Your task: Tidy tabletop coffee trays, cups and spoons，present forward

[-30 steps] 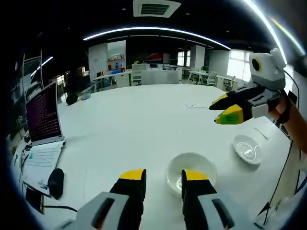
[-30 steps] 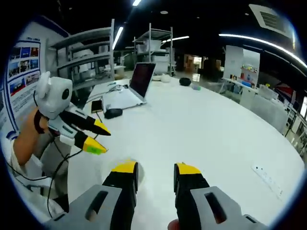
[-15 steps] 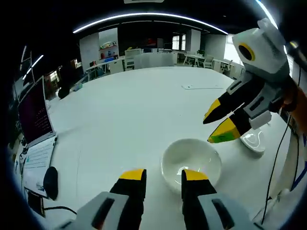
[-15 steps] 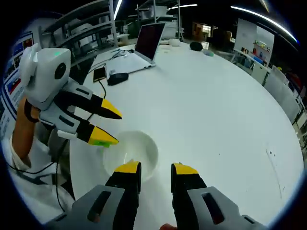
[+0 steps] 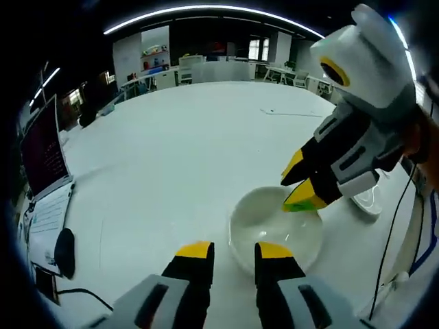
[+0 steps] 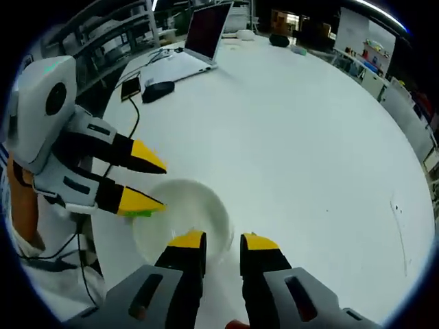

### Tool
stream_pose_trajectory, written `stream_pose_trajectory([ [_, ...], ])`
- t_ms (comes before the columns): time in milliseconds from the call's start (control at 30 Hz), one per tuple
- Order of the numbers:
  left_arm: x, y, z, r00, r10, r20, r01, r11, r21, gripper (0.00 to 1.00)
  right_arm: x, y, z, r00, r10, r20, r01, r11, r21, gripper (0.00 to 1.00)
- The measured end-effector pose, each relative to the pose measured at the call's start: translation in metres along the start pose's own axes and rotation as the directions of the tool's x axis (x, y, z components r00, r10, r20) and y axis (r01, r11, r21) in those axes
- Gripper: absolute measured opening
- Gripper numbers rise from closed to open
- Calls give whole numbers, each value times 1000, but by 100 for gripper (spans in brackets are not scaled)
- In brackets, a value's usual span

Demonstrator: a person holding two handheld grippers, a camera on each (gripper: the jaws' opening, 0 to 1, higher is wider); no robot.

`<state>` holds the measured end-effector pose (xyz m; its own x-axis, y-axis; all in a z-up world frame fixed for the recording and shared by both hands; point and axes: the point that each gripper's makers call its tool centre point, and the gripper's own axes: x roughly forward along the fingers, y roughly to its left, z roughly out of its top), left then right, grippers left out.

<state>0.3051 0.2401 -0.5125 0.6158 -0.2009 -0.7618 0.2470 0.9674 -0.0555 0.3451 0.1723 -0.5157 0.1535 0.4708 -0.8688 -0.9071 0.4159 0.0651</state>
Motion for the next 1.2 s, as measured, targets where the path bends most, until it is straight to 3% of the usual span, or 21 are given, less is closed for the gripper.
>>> stream_pose_trajectory([
  [300, 3, -7, 0, 1000, -8, -27, 8, 1000, -12, 20, 12, -4, -8, 995, -59, -79, 56, 998, -37, 16],
  [433, 9, -3, 0, 999, 22, -27, -22, 999, -26, 17, 17, -10, -5, 993, -86, -83, 82, 996, -45, 14],
  [633, 6, -5, -2, 999, 33, -38, -34, 999, -36, 16, 18, -14, -3, 990, -86, -112, 90, 996, 29, 11],
  [800, 4, -3, -1, 998, 48, -36, -51, 994, -101, 11, 18, -15, -4, 983, -93, -155, 104, 993, 64, 10],
  [967, 1, -3, -4, 990, 74, -118, -90, 986, -139, 9, 18, -15, -4, 978, -78, -193, 104, 986, 127, 8],
  [1200, 4, -1, -3, 975, 80, -208, -118, 977, -176, 7, 15, -13, -7, 970, -85, -228, 121, 981, 151, 7],
])
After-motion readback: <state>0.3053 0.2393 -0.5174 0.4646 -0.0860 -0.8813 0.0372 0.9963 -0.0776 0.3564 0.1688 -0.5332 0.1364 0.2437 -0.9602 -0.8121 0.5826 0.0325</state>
